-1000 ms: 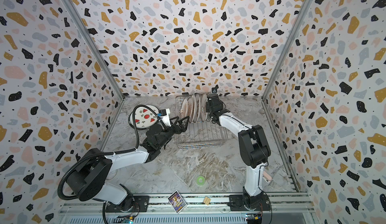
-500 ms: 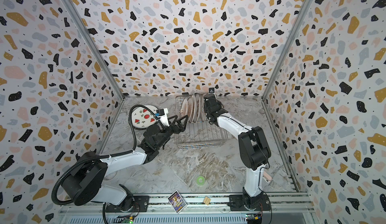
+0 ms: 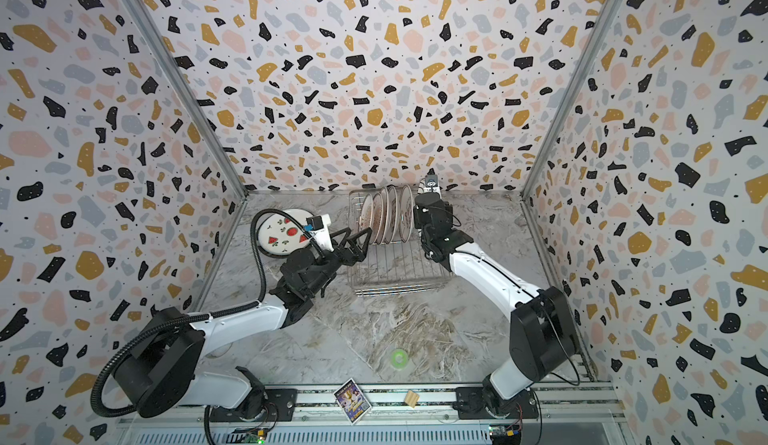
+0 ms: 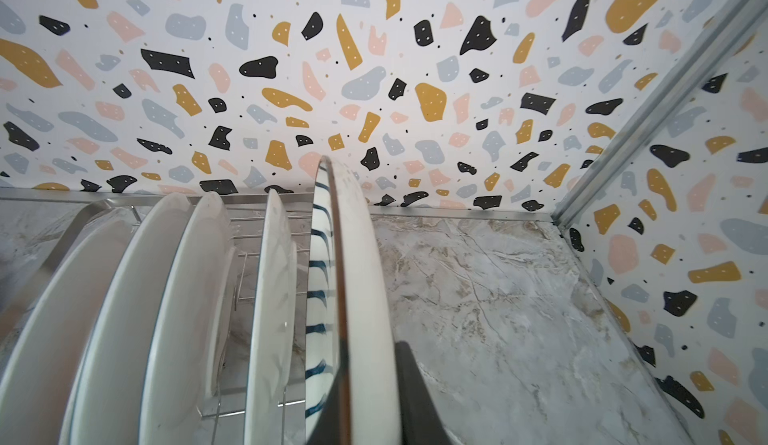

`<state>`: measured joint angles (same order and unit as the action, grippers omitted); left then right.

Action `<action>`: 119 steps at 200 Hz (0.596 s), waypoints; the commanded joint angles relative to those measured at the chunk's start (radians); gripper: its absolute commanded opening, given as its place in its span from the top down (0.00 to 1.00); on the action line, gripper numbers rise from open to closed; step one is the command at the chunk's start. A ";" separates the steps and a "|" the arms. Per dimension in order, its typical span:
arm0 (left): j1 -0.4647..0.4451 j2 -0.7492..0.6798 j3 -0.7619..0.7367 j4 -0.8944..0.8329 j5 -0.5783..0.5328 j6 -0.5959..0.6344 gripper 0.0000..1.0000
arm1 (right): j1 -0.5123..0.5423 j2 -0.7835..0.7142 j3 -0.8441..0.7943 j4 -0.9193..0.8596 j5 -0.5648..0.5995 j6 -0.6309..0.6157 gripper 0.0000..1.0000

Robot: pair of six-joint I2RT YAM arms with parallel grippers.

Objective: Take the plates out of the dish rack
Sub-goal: 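Lift the blue-striped plate out of the rack with the right gripper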

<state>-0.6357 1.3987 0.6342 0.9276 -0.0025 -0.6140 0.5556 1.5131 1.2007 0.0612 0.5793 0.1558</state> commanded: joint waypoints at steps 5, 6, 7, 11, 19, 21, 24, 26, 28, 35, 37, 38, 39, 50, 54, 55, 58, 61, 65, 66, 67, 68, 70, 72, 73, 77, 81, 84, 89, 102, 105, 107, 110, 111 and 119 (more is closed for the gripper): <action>-0.003 -0.036 -0.001 0.019 0.046 0.022 0.00 | 0.026 -0.158 -0.044 0.128 0.041 0.009 0.88; -0.004 -0.037 -0.002 0.018 0.045 0.022 0.00 | 0.026 -0.162 -0.045 0.129 0.041 0.009 0.88; -0.003 -0.038 0.000 0.015 0.044 0.023 0.00 | 0.027 -0.166 -0.048 0.129 0.041 0.010 0.88; -0.003 -0.044 0.001 0.009 0.043 0.027 0.00 | 0.027 -0.179 -0.061 0.131 0.039 0.013 0.88; -0.002 -0.053 0.002 -0.003 0.038 0.034 0.00 | 0.026 -0.207 -0.084 0.135 0.039 0.018 0.88; -0.002 -0.056 0.002 -0.005 0.038 0.034 0.01 | 0.026 -0.214 -0.090 0.135 0.039 0.020 0.88; -0.002 -0.061 0.002 -0.009 0.037 0.036 0.00 | 0.027 -0.224 -0.099 0.136 0.038 0.021 0.88; -0.002 -0.063 0.002 -0.012 0.036 0.037 0.00 | 0.027 -0.231 -0.105 0.136 0.037 0.023 0.88; -0.002 -0.065 0.002 -0.014 0.036 0.038 0.00 | 0.027 -0.239 -0.112 0.136 0.037 0.025 0.88; -0.003 -0.073 0.000 -0.018 0.035 0.040 0.00 | 0.028 -0.266 -0.133 0.139 0.036 0.030 0.89; -0.003 -0.075 -0.001 -0.020 0.035 0.040 0.00 | 0.028 -0.274 -0.140 0.140 0.035 0.032 0.89; -0.003 -0.076 -0.001 -0.020 0.035 0.040 0.00 | 0.029 -0.278 -0.144 0.140 0.034 0.033 0.88; -0.003 -0.077 -0.001 -0.020 0.036 0.041 0.01 | 0.029 -0.282 -0.148 0.140 0.033 0.035 0.89; -0.002 -0.090 -0.008 -0.022 0.046 0.046 0.00 | 0.028 -0.332 -0.194 0.157 0.009 0.051 0.89; -0.002 -0.094 -0.011 -0.023 0.056 0.049 0.01 | 0.026 -0.352 -0.214 0.166 -0.002 0.056 0.89; -0.002 -0.096 -0.012 -0.022 0.059 0.049 0.00 | 0.026 -0.357 -0.219 0.168 -0.004 0.058 0.89; -0.002 -0.099 -0.014 -0.023 0.066 0.053 0.01 | 0.026 -0.368 -0.227 0.172 -0.012 0.061 0.89; -0.003 -0.101 -0.018 -0.023 0.073 0.057 0.00 | 0.018 -0.387 -0.246 0.182 -0.030 0.068 0.90; -0.002 -0.107 -0.021 -0.023 0.081 0.060 0.00 | 0.009 -0.407 -0.264 0.189 -0.053 0.077 0.90; -0.002 -0.107 -0.021 -0.023 0.082 0.062 0.00 | 0.006 -0.411 -0.269 0.190 -0.061 0.080 0.91; -0.002 -0.108 -0.023 -0.023 0.085 0.063 0.00 | 0.003 -0.415 -0.273 0.192 -0.070 0.083 0.91; -0.002 -0.109 -0.024 -0.022 0.086 0.064 0.00 | 0.000 -0.420 -0.278 0.192 -0.078 0.086 0.91; -0.002 -0.112 -0.027 -0.021 0.088 0.066 0.00 | -0.008 -0.429 -0.285 0.194 -0.095 0.092 0.91; -0.002 -0.114 -0.030 -0.021 0.090 0.068 0.00 | -0.012 -0.433 -0.288 0.194 -0.099 0.096 0.91; -0.002 -0.114 -0.031 -0.020 0.091 0.069 0.00 | -0.019 -0.439 -0.294 0.193 -0.122 0.104 0.91; -0.004 -0.118 -0.036 -0.018 0.094 0.071 0.00 | -0.038 -0.453 -0.304 0.190 -0.158 0.120 0.91; -0.003 -0.124 -0.041 -0.017 0.096 0.071 0.01 | -0.052 -0.461 -0.310 0.186 -0.197 0.132 0.91; -0.002 -0.127 -0.044 -0.014 0.097 0.071 0.00 | -0.070 -0.472 -0.319 0.184 -0.244 0.147 0.91; -0.002 -0.131 -0.048 -0.014 0.098 0.070 0.00 | -0.090 -0.481 -0.327 0.186 -0.287 0.161 0.91; -0.003 -0.142 -0.056 -0.018 0.103 0.070 0.00 | -0.138 -0.515 -0.363 0.200 -0.395 0.197 0.91; -0.002 -0.145 -0.057 -0.017 0.105 0.070 0.01 | -0.145 -0.523 -0.371 0.204 -0.408 0.203 0.91; -0.003 -0.146 -0.057 -0.017 0.106 0.069 0.00 | -0.149 -0.529 -0.376 0.206 -0.414 0.206 0.91; -0.002 -0.147 -0.059 -0.018 0.109 0.069 0.01 | -0.152 -0.536 -0.385 0.210 -0.422 0.210 0.91; -0.002 -0.148 -0.060 -0.017 0.109 0.069 0.01 | -0.155 -0.539 -0.388 0.212 -0.424 0.211 0.91; -0.003 -0.153 -0.064 -0.015 0.113 0.068 0.00 | -0.169 -0.562 -0.414 0.227 -0.451 0.222 0.92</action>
<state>-0.6361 1.2728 0.5884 0.8833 0.0750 -0.5678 0.4274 1.0435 0.8104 0.1169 0.3099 0.2867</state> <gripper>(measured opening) 0.995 0.154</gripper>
